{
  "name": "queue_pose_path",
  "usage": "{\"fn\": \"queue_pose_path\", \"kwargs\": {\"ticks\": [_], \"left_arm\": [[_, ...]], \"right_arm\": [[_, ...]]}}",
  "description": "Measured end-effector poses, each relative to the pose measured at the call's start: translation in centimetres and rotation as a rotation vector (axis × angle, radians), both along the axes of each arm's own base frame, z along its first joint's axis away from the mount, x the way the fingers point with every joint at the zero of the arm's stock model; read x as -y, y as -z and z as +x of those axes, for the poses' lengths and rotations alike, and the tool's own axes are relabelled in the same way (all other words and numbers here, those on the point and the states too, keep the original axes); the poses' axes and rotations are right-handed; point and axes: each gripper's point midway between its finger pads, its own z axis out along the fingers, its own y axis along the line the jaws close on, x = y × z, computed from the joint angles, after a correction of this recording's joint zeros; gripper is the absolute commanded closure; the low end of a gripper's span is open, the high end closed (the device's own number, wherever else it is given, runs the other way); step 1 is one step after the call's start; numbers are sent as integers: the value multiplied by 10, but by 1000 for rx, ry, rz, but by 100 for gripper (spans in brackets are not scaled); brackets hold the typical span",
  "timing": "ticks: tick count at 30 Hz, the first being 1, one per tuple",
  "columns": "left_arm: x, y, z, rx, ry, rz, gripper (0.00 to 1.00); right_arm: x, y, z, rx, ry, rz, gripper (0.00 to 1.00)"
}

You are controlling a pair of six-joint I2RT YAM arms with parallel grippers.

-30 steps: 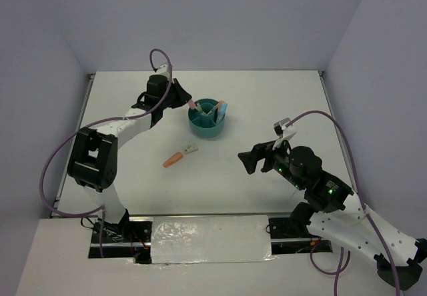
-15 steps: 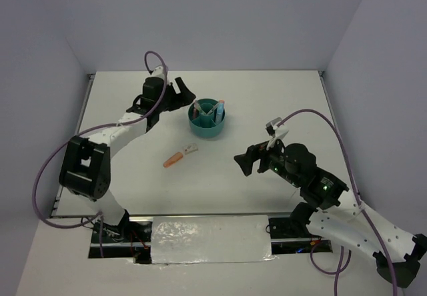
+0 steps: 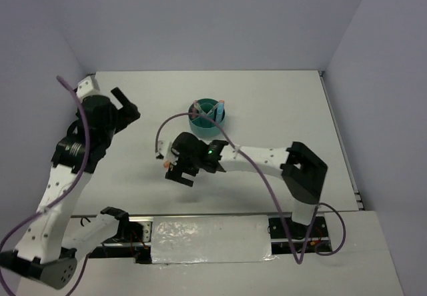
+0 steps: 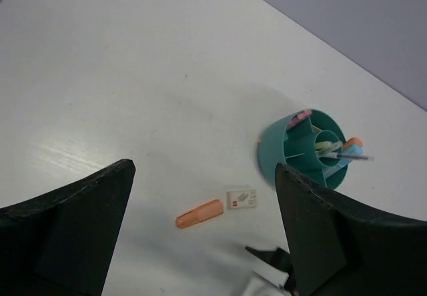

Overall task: Sort the stationery into containers
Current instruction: Pick up the pen from the center of the board.

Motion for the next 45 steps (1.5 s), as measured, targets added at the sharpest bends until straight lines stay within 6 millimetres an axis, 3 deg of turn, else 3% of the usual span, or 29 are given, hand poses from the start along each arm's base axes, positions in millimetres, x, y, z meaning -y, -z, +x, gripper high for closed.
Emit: {"fn": "queue_pose_path", "kwargs": {"ticks": [3,6,10,14,20,26,32,34,35,36,39,45], "left_arm": [[-17,2,-41,11,22,66,1],[-17,13,-66,38,106,122,1],[-10,48,-81,29,212,169,1],[-4,79,-89,-7,276,181,1],[-3,59,-99,121,291,173,1],[-11,45,-104,189,250,174,1],[-12,45,-103,188,242,177,1],[-12,45,-103,188,242,177,1],[-12,45,-103,189,242,177,1],[-12,45,-103,189,242,177,1],[-13,45,-104,190,241,177,1],[-21,38,-109,222,190,161,1]], "right_arm": [[-19,31,0,31,-124,-102,2],[-29,46,7,61,-207,-154,7],[-47,53,23,107,-274,-177,8],[-51,57,31,129,-319,-187,8],[-59,54,58,91,-342,-151,10],[-50,56,85,35,-329,-129,11],[-51,76,74,-29,-371,-138,13],[-56,83,65,-55,-394,-137,24],[-59,83,64,-53,-402,-138,35],[-63,84,62,-55,-409,-136,52],[-75,85,58,-60,-429,-121,76],[-81,83,51,-60,-432,-99,94]]}}
